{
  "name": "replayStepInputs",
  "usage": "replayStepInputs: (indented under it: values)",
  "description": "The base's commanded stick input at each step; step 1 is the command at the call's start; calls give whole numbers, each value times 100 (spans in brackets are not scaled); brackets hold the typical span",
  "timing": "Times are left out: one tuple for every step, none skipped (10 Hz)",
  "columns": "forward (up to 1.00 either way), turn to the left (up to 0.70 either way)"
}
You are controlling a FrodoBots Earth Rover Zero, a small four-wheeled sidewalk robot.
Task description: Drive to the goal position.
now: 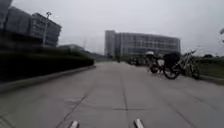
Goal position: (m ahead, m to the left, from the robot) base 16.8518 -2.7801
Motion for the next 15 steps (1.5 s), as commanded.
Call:
replayStepInputs:
  values:
    - [100, 1]
    - [100, 1]
    - [100, 1]
    - [100, 1]
    - [100, 1]
    - [100, 1]
    - [100, 1]
    - [100, 1]
    - [100, -10]
    - [100, -29]
    - [100, -39]
    - [100, -39]
    - [100, -39]
    - [100, -39]
    - [100, -39]
